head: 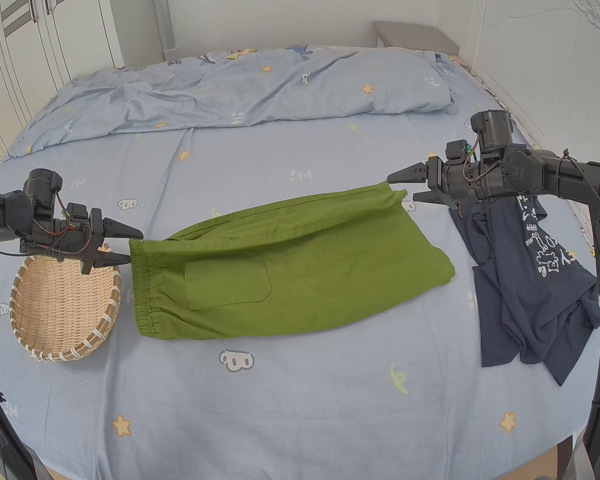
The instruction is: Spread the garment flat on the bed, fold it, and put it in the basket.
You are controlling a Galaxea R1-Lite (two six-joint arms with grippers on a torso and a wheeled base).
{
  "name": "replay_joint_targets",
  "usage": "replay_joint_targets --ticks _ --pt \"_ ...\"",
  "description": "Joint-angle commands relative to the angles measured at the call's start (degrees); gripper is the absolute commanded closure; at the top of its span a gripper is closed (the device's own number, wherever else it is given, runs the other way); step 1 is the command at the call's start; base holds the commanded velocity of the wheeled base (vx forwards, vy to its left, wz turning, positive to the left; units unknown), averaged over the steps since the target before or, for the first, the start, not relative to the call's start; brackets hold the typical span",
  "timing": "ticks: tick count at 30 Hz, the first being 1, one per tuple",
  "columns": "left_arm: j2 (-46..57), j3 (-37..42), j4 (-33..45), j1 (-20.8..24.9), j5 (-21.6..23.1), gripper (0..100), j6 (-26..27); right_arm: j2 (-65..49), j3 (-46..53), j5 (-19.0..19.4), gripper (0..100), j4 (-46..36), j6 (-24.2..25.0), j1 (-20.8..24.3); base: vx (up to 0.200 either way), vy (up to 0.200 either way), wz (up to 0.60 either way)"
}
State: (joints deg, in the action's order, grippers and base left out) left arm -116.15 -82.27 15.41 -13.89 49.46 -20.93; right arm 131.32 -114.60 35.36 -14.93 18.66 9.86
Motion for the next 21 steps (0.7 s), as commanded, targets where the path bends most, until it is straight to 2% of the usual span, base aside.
replay_joint_targets --ticks 1,2,9,12,16,20,21 --pt "-0.4 -0.1 -0.5 0.4 0.1 0 -0.8 -0.1 0.0 0.1 0 -0.1 0.0 0.2 0.0 0.0 0.0" --pt "-0.4 -0.1 -0.5 0.3 0.1 0 -0.9 -0.2 0.0 0.1 0 -0.1 0.0 0.2 0.0 0.0 0.0" --pt "-0.5 -0.5 -8.3 2.2 0.1 0 -11.9 -1.8 4.7 0.1 0 0.3 -0.3 -0.5 0.0 0.0 0.0" --pt "-0.7 0.1 -11.1 2.9 -0.1 0 -13.7 -4.3 8.3 0.2 0 1.0 -0.9 -0.8 0.0 0.0 0.0" --pt "-1.1 0.9 -15.1 2.4 -0.2 0 -15.6 -10.1 18.9 0.4 0 5.5 -1.3 -1.1 0.0 0.0 0.0" --pt "-2.0 1.3 -17.4 2.0 -3.7 0 -16.2 -17.2 33.8 0.7 0 16.3 -0.6 -1.8 0.0 0.0 0.0" --pt "-2.0 1.3 -17.4 2.0 -3.8 0 -16.1 -17.5 34.4 0.7 0 16.6 -0.5 -1.8 0.0 0.0 0.0"
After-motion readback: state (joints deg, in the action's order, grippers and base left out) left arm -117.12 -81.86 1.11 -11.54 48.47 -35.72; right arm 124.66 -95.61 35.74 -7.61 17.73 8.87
